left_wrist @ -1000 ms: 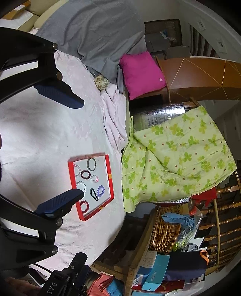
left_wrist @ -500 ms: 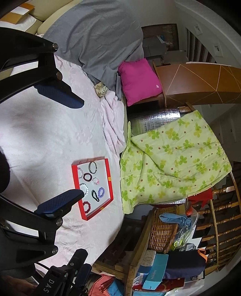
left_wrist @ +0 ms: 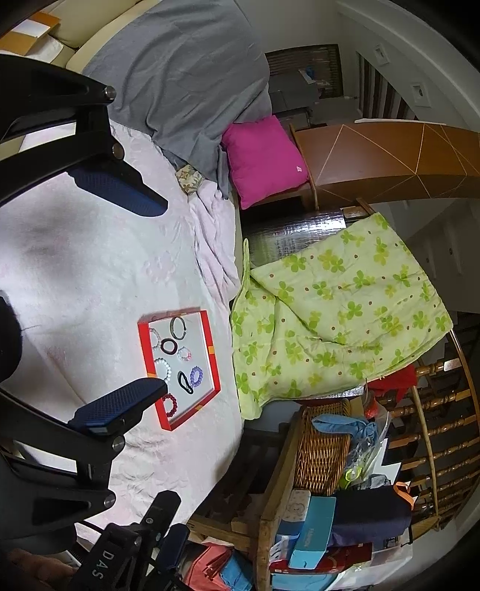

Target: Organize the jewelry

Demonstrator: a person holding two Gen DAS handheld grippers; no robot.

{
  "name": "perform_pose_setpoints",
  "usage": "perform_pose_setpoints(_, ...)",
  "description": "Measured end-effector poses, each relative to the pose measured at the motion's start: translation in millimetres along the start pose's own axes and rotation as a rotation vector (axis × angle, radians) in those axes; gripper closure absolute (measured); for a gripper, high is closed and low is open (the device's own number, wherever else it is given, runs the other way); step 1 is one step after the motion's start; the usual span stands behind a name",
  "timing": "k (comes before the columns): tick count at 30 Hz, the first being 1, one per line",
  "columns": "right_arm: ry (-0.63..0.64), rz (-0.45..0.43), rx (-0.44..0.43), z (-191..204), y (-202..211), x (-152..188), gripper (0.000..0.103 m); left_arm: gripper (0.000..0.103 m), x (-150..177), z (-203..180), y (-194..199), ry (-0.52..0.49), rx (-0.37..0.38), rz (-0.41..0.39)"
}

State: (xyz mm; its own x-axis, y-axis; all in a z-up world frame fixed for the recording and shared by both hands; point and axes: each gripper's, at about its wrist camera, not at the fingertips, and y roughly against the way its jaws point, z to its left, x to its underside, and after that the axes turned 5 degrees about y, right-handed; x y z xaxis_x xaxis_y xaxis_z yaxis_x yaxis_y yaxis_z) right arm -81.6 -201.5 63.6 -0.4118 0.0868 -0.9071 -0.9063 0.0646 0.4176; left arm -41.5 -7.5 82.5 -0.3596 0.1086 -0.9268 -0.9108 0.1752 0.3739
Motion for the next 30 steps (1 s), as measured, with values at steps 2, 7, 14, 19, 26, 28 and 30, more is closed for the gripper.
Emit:
perform_pose_setpoints(2,0.003,0.005,-0.002,1.5,-1.6,0.9,0.039,0.014,-0.1,-0.3,0.4,-0.002,0.002,0.002)
perform_pose_setpoints(7,0.013,0.011,-0.008,5.6,-4.1,2.0,0.039,0.014,-0.7,0.2,-0.5,0.0,0.002,0.002)
perform_pose_setpoints(14,0.012,0.015,-0.007,8.3,-4.5,3.1,0.039,0.014,-0.7,1.1,-0.2,0.007,-0.002,0.002)
perform_pose_setpoints(19,0.011,0.016,-0.002,9.4,-4.7,3.2,0.039,0.014,0.4,-0.2,0.8,0.007,0.002,0.002)
perform_pose_setpoints(26,0.003,0.019,-0.002,6.3,-6.1,3.8,0.039,0.014,3.3,-2.0,1.4,0.006,0.005,0.011)
perform_pose_setpoints(28,0.001,0.02,-0.001,5.5,-5.9,4.0,0.039,0.014,4.0,-2.3,1.9,0.007,0.008,0.013)
perform_pose_setpoints(30,-0.002,0.02,-0.002,5.3,-5.6,4.8,0.039,0.014,4.2,-2.9,1.8,0.006,0.007,0.014)
